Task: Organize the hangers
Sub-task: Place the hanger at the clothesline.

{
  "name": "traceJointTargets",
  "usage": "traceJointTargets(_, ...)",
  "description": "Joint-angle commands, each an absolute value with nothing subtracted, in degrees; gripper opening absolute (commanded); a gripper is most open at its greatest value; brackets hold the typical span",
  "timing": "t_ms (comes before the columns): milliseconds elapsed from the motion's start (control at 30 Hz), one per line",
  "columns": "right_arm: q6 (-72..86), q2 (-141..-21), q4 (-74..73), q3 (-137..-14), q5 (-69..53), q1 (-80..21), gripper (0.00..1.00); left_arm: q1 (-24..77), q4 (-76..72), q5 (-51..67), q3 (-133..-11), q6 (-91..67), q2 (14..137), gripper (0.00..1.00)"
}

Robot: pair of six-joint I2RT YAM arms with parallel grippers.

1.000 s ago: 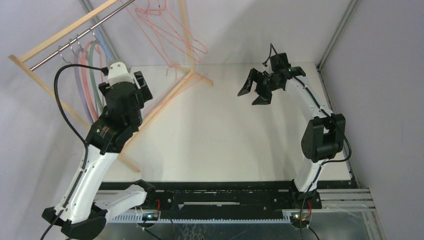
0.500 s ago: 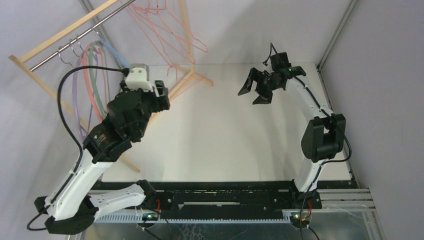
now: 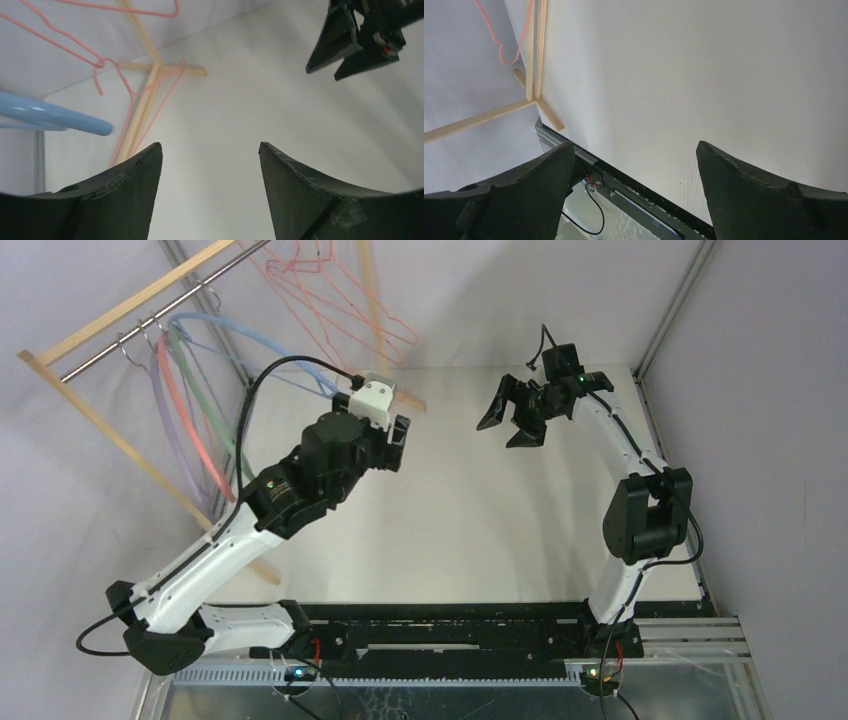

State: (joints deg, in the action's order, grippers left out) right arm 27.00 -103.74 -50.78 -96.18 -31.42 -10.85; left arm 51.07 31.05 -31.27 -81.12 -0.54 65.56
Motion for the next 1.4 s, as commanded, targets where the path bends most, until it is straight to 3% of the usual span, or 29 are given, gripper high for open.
traceJointTargets(0,25.6,-102.7,-49.5,-98.6,-32.7,-10.4,1.00,51.5,27.8,-27.6,-78.5,-3.8,65.8,0.75)
traceJointTargets(467,26.1,-102.6,-45.2,-99.3,-37.8,-12.2,1.00,55.2,30.2,-27.1,-68.5,-8.8,68.6,0.74)
traceJointTargets(800,34.9,-109.1,-35.9,-104.4,-41.8,-12.3,0.94,55.6,31.1,-27.9,-61.6,-15.1,66.2,0.71)
traceJointTargets(1067,50.5,-123.5,-20.3,-113.5,-46.5,-16.8,0.86,56.3,33.8,-29.8,-54.2,-20.3,59.2,0.69)
traceJointTargets(1233,53.2,-131.9,-17.0,-125.8,-43.7,-21.2,0.86,56.3,37.3,-33.0,-52.0,-22.8,53.7,0.69)
traceJointTargets(1367,62.6,-137.7,-6.6,-127.7,-43.7,-22.6,0.80,56.4,38.7,-34.3,-49.6,-25.3,50.3,0.68)
